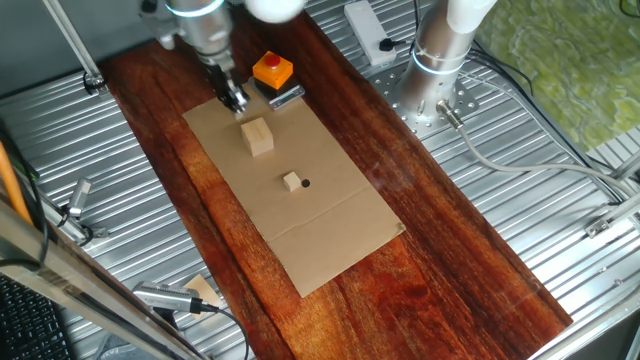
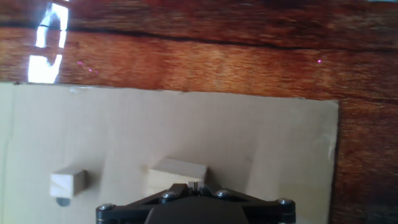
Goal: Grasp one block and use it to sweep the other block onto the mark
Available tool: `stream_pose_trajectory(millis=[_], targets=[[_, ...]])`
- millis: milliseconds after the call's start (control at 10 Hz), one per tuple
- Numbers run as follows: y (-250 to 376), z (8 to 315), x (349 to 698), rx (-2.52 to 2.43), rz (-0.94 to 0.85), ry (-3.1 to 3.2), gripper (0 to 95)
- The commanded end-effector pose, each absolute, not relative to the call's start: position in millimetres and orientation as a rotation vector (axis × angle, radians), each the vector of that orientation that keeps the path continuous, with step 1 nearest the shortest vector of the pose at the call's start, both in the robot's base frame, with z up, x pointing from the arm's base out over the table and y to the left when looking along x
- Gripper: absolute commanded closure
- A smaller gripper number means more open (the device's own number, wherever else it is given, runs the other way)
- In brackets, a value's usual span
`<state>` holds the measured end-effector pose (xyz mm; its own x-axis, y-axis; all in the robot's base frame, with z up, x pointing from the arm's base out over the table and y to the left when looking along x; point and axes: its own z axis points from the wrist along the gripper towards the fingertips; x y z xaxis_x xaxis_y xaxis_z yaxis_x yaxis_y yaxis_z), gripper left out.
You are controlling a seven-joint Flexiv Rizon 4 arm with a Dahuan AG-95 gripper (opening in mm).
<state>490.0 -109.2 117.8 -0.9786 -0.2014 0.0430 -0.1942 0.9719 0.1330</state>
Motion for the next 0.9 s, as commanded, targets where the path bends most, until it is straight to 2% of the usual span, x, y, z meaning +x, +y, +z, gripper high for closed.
stream_pose_trajectory(millis=[100,900], targets=[[-114.2,121.4,486.6,0.319,-0.196,-3.054,95.0],[-113.6,120.7,486.6,0.297,-0.180,-3.074,95.0]])
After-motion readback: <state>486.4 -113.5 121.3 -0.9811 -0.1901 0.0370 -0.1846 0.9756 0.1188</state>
